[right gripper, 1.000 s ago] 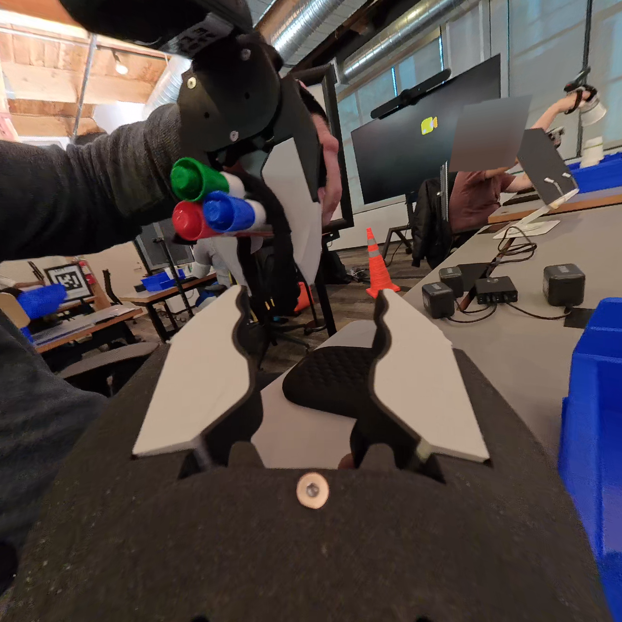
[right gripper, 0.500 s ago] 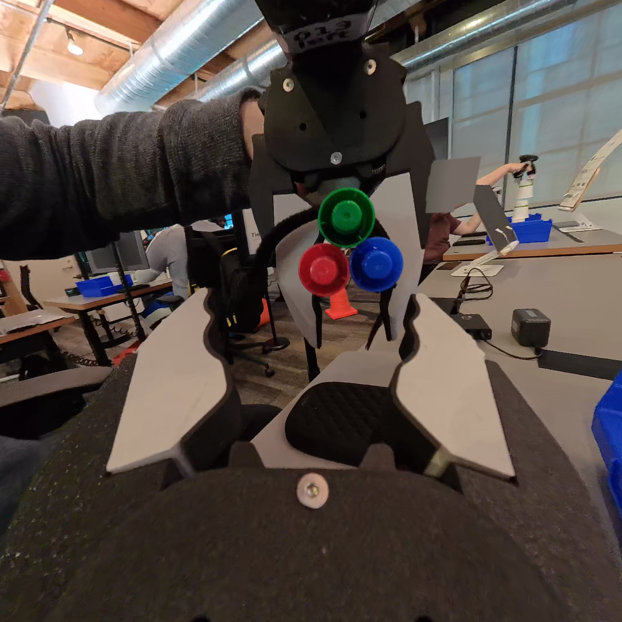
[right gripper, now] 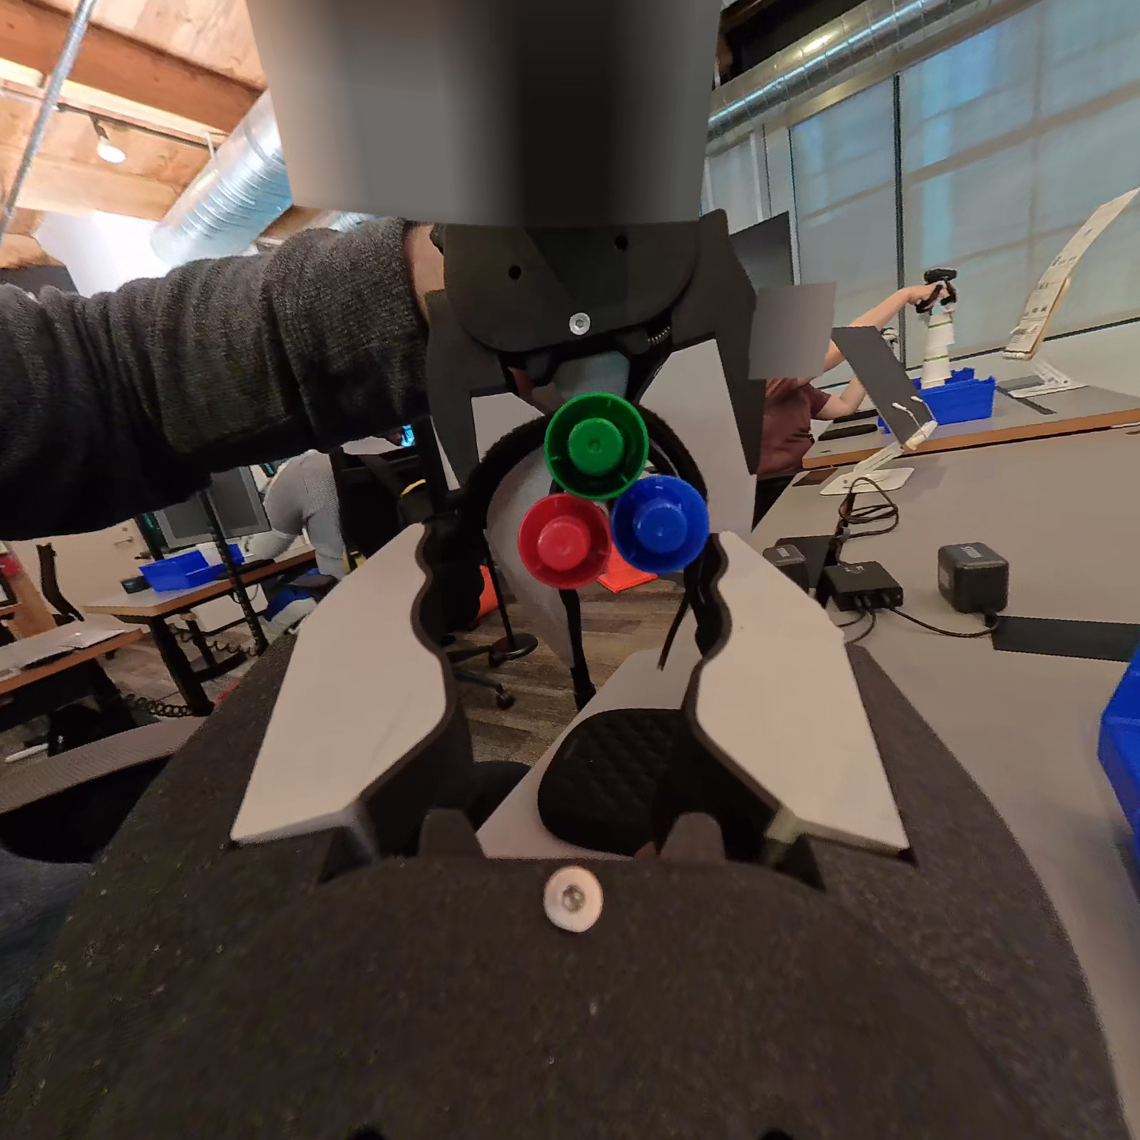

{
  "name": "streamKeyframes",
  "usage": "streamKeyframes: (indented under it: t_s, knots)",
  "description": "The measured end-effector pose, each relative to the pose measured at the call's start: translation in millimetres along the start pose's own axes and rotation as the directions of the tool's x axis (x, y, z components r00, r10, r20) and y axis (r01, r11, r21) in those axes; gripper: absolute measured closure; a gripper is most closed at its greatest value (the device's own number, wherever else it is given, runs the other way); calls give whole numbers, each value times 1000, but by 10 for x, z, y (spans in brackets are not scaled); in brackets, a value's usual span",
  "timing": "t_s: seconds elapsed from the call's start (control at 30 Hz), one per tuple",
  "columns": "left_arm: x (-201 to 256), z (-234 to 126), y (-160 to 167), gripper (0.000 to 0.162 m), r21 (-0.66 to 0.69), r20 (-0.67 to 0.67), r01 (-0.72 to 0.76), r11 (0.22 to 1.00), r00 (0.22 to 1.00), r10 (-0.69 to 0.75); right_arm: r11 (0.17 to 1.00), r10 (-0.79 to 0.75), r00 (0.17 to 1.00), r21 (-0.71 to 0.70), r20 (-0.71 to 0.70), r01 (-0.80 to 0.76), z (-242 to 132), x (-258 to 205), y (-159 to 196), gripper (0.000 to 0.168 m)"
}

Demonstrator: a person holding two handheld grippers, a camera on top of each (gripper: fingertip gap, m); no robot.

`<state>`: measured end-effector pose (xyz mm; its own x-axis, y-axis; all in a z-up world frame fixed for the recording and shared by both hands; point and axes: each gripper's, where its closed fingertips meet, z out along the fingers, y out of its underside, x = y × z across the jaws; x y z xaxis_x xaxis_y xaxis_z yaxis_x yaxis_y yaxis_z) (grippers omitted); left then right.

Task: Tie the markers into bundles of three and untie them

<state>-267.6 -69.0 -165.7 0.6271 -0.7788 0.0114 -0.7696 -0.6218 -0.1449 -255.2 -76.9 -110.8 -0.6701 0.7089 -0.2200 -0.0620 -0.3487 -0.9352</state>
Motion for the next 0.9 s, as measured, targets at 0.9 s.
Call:
streamKeyframes:
  t_s: [0.9]
  knots:
    - [-18,-26,-95,118,15,16,-10,1000,1000,10,998,-66,997,8,-49,67,-75,106,10,145]
